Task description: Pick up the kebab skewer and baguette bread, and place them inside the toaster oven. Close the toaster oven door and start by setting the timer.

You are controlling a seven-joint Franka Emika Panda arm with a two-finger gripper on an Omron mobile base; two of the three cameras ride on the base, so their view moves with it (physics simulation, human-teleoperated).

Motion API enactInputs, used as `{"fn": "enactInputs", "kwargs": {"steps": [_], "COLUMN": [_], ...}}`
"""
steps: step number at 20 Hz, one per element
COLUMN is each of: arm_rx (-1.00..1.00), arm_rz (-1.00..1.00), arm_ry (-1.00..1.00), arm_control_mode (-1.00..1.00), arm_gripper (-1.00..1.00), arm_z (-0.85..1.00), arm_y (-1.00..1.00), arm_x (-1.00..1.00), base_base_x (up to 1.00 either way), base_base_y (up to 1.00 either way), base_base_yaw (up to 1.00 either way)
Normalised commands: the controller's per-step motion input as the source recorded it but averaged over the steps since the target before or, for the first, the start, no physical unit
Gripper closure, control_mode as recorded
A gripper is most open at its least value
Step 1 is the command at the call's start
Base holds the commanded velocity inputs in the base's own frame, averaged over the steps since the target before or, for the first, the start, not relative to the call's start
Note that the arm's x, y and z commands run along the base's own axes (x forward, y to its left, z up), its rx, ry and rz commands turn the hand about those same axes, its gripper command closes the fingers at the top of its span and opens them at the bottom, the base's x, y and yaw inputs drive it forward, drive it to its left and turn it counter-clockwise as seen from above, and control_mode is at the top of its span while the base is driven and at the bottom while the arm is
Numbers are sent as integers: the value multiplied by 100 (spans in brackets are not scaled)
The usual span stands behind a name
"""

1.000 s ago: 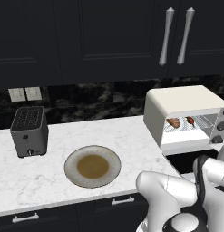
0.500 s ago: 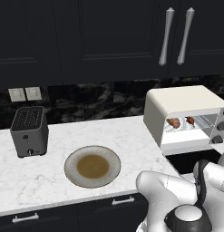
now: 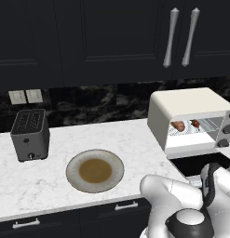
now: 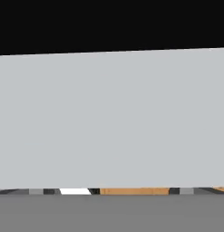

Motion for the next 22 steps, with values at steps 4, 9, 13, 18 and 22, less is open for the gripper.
{"fn": "enactInputs", "kwargs": {"steps": [4,9,13,18,22], "arm_rx": [0,0,0,0,0], "arm_rz": [-7,-8,-6,-2,0], "arm_ry": [-24,-23,-21,-3,7], "arm_control_mode": [-100,-100,-100,-100,-100], "arm_gripper": [-100,-100,-100,-100,-100], "arm_z": [52,50,35,30,57], "arm_y": [9,20,29,20,21], "arm_x": [54,66,85,94,95], "base_base_x": [0,0,0,0,0], "base_base_y": [0,0,0,0,0], "base_base_yaw": [0,0,0,0,0]}}
